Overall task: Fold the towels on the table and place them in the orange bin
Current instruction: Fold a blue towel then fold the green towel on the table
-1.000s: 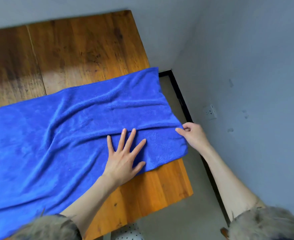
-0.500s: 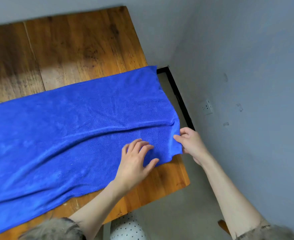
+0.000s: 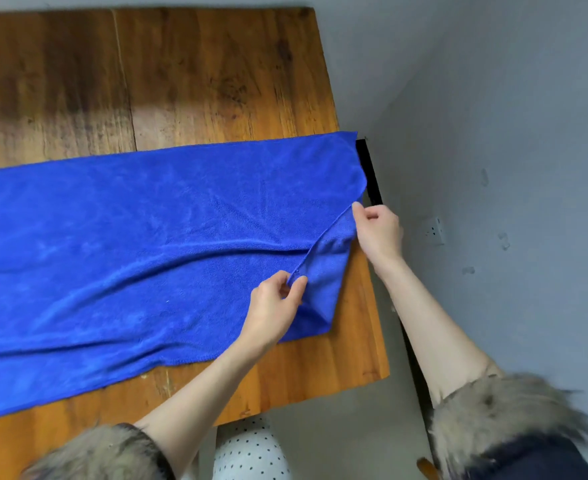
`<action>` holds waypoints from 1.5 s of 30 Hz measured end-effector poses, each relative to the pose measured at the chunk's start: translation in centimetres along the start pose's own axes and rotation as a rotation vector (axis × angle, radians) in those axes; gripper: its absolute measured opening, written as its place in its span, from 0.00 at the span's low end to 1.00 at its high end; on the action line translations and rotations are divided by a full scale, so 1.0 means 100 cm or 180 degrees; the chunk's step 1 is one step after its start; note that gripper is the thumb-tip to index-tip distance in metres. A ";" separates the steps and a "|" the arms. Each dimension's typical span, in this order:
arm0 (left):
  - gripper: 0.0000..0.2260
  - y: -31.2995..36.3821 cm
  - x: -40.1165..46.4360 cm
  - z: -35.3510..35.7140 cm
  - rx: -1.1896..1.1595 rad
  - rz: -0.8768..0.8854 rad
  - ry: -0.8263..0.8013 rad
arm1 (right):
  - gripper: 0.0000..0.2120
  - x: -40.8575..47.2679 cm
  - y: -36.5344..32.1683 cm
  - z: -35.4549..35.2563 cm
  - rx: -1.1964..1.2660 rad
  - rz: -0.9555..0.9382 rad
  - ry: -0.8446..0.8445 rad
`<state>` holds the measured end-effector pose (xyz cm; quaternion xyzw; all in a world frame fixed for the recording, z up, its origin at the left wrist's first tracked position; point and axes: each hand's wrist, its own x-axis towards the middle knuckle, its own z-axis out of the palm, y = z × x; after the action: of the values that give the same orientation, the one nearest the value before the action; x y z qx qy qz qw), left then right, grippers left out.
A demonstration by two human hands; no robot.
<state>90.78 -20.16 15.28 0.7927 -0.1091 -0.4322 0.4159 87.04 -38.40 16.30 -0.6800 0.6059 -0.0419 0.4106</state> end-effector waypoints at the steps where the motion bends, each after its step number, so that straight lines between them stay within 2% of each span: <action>1: 0.19 -0.001 0.000 -0.007 0.0004 0.0035 0.0013 | 0.16 0.013 -0.008 0.002 -0.0108 -0.0042 0.0135; 6: 0.19 -0.011 0.000 -0.033 -0.0064 0.0110 -0.0049 | 0.22 0.072 -0.044 0.017 -0.0460 0.0133 0.0088; 9: 0.17 -0.014 -0.001 -0.040 0.0012 0.0141 -0.0060 | 0.16 0.097 -0.057 0.027 -0.0459 0.0208 0.0142; 12: 0.09 -0.016 0.000 -0.046 -0.0115 0.0168 0.0003 | 0.10 0.109 -0.068 0.034 -0.0740 0.0116 0.0299; 16: 0.06 -0.016 -0.001 -0.062 -0.0832 0.0028 -0.0003 | 0.08 0.107 -0.084 0.039 -0.0680 0.0072 0.0344; 20: 0.05 -0.014 -0.012 -0.086 -0.2086 -0.0553 -0.0443 | 0.05 0.078 -0.109 0.051 -0.0497 -0.0328 0.0190; 23: 0.05 -0.022 -0.026 -0.114 -0.2186 -0.0616 -0.0599 | 0.05 0.045 -0.135 0.071 -0.0210 -0.0631 -0.0134; 25: 0.05 -0.030 -0.035 -0.139 -0.2227 -0.0637 -0.0522 | 0.03 0.020 -0.153 0.087 -0.0050 -0.0756 -0.0350; 29: 0.05 -0.041 -0.055 -0.189 -0.2784 -0.0758 -0.0299 | 0.03 -0.038 -0.190 0.125 -0.0007 -0.1040 -0.0636; 33: 0.04 -0.055 -0.081 -0.240 -0.2868 -0.0592 -0.0151 | 0.05 -0.101 -0.219 0.170 -0.0123 -0.1324 -0.0964; 39: 0.08 -0.095 -0.119 -0.309 -0.3041 -0.0279 0.0454 | 0.02 -0.180 -0.267 0.234 -0.0218 -0.1540 -0.1344; 45: 0.11 -0.138 -0.145 -0.360 -0.3336 -0.0201 0.1102 | 0.05 -0.241 -0.304 0.298 -0.0448 -0.1908 -0.1630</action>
<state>107.40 16.60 23.54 0.5419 0.2144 -0.3042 0.7535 121.23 -4.76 25.82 -0.8416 0.2602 0.0526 0.4703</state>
